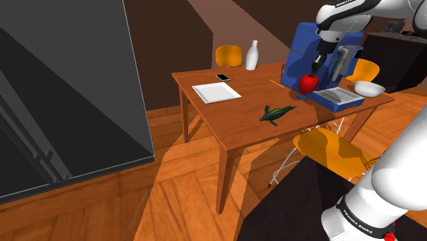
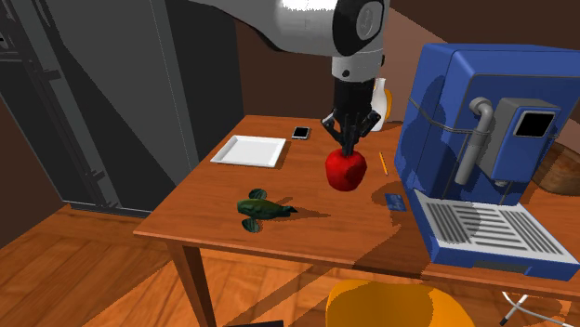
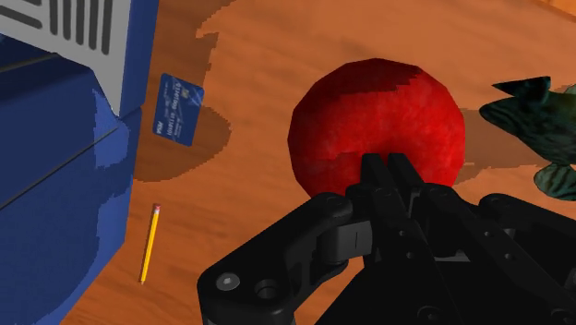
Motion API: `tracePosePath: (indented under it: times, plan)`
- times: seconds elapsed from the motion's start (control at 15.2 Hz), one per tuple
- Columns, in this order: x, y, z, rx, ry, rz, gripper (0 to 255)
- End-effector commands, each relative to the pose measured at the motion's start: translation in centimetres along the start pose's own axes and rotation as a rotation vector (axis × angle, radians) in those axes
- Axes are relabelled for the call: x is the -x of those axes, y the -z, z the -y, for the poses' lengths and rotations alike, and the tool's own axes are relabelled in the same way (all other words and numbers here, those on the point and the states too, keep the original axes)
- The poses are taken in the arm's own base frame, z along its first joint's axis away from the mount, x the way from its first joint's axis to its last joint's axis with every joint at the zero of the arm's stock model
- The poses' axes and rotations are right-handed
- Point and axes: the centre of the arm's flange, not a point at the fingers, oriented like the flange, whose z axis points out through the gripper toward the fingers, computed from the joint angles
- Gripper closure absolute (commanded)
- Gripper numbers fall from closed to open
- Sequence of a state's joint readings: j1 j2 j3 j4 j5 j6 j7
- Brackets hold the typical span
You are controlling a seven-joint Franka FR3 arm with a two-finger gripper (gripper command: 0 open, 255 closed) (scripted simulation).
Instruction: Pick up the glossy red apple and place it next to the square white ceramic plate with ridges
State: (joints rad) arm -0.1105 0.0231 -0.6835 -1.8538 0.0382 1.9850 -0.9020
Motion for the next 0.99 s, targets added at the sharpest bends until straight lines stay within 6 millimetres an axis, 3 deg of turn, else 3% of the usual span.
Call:
tracePosePath:
  times: [0.0,0.53,0.92]
  plan:
    - [-0.1,1.1,-0.1,0.0,0.0,0.0,255]
    - [-0.4,5.1,-0.4,0.0,0.0,0.0,255]
    - [-7.5,2.4,1.8,0.0,0.0,0.0,255]
